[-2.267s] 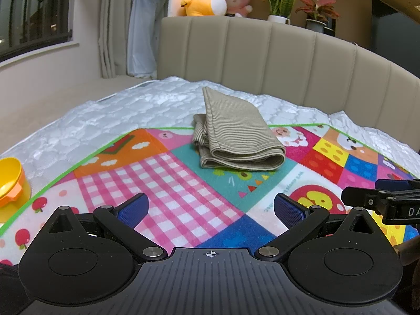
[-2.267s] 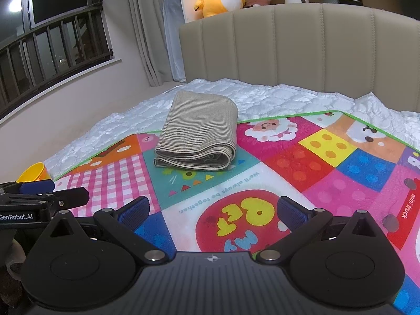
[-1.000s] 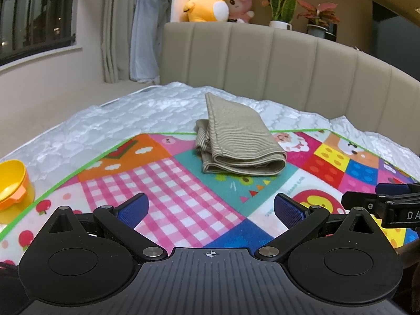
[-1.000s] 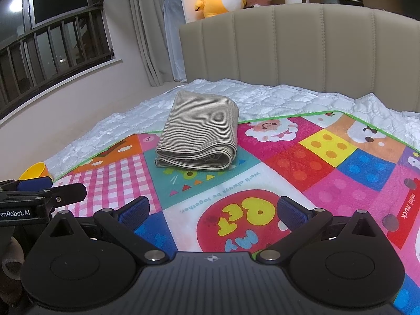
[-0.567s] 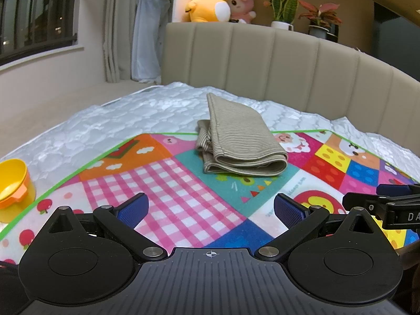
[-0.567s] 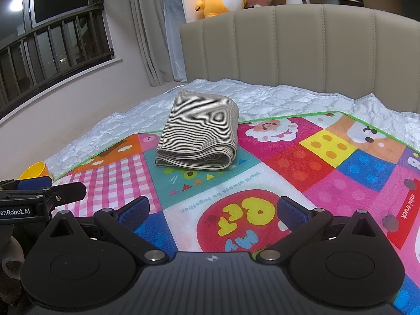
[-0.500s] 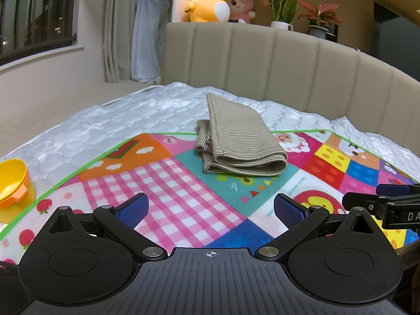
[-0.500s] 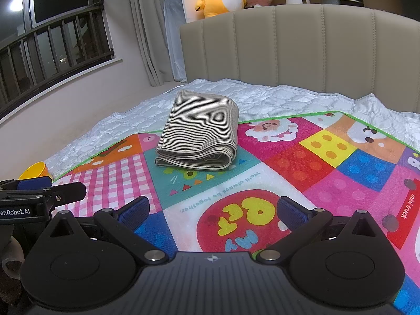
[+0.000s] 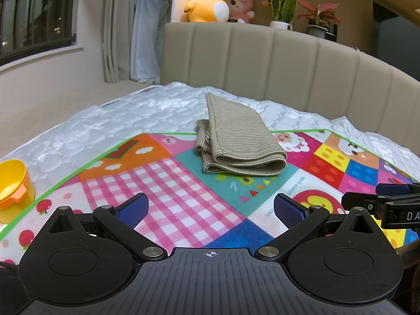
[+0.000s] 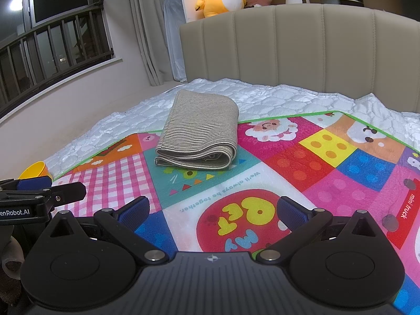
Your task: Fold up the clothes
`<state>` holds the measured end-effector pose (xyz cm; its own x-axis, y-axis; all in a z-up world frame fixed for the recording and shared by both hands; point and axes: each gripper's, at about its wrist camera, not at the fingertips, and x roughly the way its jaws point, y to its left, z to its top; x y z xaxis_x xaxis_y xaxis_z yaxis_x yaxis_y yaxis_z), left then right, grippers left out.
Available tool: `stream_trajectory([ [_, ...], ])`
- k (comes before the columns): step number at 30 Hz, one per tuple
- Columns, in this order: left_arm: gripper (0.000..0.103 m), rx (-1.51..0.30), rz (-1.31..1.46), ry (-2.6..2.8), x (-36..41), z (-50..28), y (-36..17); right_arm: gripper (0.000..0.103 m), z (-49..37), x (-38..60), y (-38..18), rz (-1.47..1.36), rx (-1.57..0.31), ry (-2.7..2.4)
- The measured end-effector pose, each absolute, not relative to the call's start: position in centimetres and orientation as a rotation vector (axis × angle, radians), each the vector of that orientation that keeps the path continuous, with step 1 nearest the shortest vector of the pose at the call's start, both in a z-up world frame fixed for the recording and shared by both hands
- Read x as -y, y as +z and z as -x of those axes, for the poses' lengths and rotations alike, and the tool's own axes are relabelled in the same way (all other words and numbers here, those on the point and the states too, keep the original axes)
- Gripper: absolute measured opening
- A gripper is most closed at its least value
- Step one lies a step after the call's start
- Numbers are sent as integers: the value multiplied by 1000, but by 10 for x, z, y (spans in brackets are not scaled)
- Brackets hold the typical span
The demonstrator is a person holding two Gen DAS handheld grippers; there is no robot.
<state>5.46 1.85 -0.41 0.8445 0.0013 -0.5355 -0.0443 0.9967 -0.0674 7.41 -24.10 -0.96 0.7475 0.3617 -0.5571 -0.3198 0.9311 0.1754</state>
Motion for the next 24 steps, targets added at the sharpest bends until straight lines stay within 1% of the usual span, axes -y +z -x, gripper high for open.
stream_trajectory([
  [24,103,-567,75,23,-18,-55,-4,103,-74,239,-10,-66,-626,372],
])
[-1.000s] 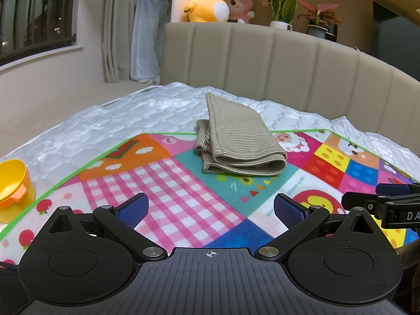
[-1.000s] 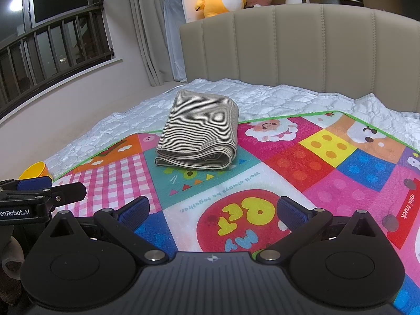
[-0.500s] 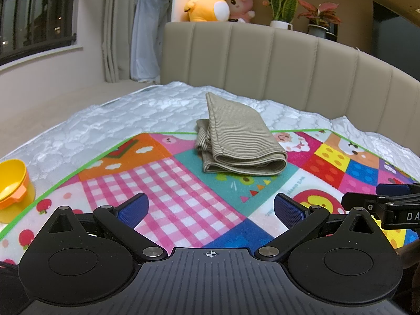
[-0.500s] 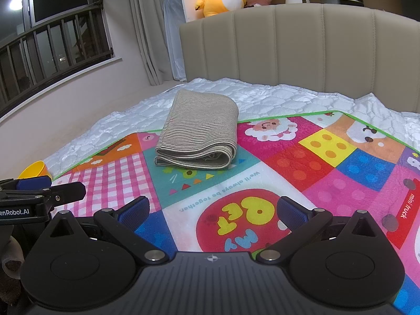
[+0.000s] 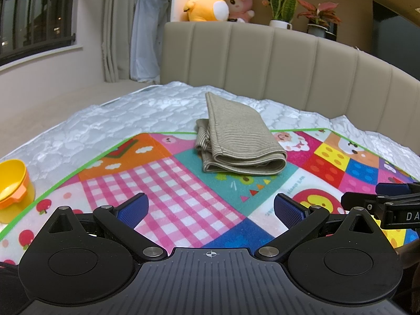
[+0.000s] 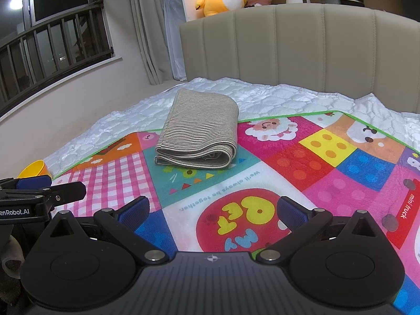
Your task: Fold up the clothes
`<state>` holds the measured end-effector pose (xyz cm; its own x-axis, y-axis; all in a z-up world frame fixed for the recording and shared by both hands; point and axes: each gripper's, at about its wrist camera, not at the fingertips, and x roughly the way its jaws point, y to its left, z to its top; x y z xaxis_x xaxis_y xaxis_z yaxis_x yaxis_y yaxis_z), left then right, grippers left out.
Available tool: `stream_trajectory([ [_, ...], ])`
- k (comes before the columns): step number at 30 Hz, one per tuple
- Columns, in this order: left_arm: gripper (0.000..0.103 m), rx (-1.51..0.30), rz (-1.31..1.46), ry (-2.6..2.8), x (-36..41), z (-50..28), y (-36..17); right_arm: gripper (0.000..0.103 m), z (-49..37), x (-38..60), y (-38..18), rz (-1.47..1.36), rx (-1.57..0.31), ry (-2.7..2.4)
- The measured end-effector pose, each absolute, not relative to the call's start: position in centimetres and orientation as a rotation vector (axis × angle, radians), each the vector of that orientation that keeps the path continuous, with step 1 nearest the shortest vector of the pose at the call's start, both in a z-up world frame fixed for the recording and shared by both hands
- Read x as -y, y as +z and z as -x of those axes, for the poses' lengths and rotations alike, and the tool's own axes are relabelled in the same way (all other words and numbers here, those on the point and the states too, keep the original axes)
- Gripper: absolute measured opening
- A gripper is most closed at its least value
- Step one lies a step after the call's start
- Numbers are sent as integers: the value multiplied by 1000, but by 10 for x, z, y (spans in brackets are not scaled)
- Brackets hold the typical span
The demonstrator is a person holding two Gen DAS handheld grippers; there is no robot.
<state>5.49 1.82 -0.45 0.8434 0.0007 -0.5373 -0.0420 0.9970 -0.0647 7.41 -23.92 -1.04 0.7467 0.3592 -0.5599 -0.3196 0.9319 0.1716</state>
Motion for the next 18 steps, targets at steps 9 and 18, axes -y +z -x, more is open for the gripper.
stream_trajectory([
  [9,103,-563,69,24,-17,-54,-4,103,-75,241,-11,-76,-628,374],
  [18,103,-551,58,28,-16,-52,-3,103,-76,241,-9,-74,-627,368],
])
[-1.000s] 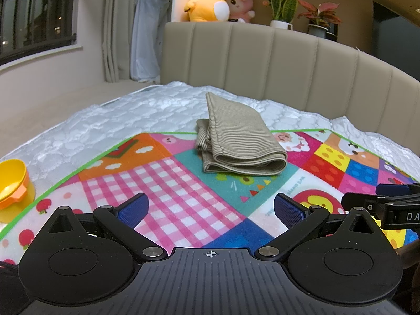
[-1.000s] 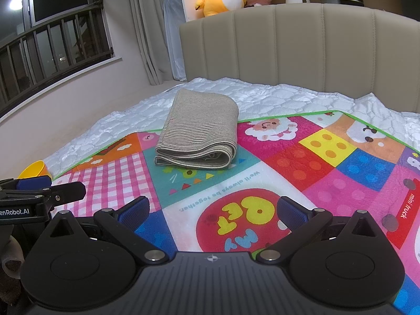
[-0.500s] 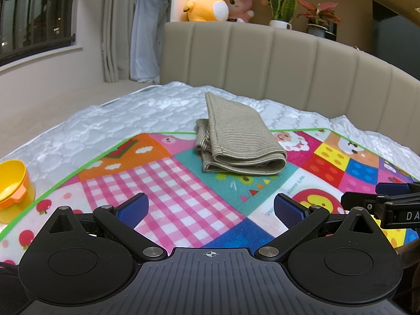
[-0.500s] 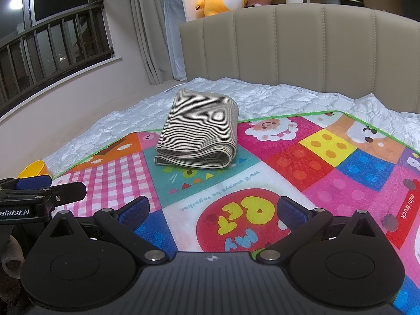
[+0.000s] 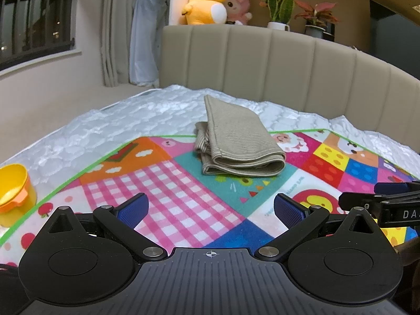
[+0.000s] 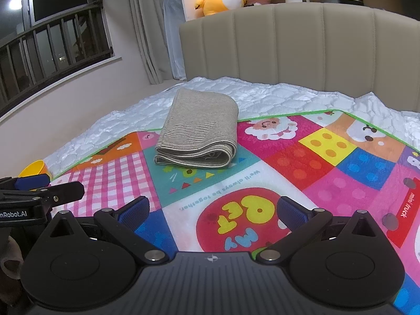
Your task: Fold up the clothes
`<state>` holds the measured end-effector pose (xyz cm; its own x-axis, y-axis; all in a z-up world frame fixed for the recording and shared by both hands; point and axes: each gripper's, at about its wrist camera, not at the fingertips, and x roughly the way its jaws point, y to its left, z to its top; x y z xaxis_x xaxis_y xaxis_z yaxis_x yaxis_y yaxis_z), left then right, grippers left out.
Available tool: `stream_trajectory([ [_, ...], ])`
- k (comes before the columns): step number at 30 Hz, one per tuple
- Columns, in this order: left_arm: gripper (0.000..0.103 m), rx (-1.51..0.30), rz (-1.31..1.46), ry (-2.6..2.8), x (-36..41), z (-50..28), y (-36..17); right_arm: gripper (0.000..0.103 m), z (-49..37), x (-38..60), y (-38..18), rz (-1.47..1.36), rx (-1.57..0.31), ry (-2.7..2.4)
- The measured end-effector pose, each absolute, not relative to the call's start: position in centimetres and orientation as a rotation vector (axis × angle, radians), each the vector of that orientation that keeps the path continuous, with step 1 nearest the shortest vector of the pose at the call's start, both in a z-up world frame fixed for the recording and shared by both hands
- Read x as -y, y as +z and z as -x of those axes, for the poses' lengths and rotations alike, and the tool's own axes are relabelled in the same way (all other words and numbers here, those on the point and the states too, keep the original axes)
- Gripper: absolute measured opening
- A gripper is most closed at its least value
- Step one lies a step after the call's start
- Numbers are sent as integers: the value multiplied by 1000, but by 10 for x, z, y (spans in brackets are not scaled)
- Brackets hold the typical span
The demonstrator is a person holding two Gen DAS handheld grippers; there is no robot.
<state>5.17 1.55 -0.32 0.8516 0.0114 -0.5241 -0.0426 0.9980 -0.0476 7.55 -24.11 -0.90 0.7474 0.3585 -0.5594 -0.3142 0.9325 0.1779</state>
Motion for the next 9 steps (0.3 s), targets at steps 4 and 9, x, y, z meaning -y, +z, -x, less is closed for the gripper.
stream_trajectory([
  [4,103,-543,64,34,-17,-50,-2,103,-76,241,-8,-74,-626,364],
  [9,103,-523,82,19,-20,-49,0,103,-79,242,-7,-75,-626,365],
])
